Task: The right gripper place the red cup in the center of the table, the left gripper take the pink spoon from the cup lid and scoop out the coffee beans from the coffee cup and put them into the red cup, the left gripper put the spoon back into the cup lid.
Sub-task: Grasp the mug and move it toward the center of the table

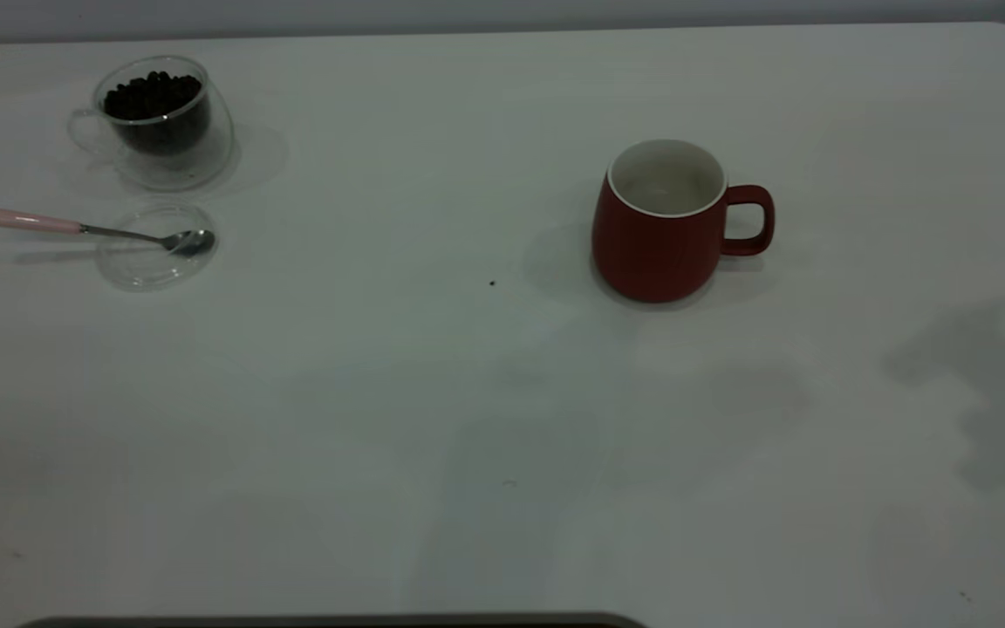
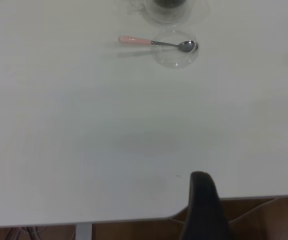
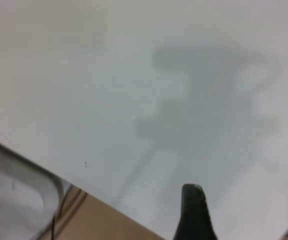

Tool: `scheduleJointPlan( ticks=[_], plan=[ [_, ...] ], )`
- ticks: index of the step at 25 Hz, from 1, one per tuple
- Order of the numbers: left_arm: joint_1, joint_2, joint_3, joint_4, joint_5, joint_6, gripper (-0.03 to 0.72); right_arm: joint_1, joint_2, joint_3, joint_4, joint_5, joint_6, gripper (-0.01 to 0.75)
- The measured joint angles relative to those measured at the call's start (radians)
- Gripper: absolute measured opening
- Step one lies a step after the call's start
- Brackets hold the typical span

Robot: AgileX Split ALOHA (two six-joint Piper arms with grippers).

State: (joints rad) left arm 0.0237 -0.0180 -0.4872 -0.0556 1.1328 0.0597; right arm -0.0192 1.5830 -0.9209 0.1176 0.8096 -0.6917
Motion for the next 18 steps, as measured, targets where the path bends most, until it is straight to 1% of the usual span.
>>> scheduleJointPlan(
  ticks=[4,10,15,18],
  plan=[
    [0.0,0.0,0.0,0.0,0.0,0.0,0.547,0.056,0.282,-0.156,0.02,0.0,-0.131,0.588],
    [0.0,0.0,0.0,0.0,0.0,0.0,0.547,0.144,0.542,-0.358,0.014,0.003,-0.181,0.588],
    [0.0,0.0,0.0,0.0,0.0,0.0,0.547,0.207,0.664,-0.438,-0.04,-0.02,-0.227,0.588],
    [0.0,0.0,0.0,0.0,0.0,0.0,0.547,0.24,0.693,-0.453,-0.057,-0.079,-0.25,0.588]
  ],
)
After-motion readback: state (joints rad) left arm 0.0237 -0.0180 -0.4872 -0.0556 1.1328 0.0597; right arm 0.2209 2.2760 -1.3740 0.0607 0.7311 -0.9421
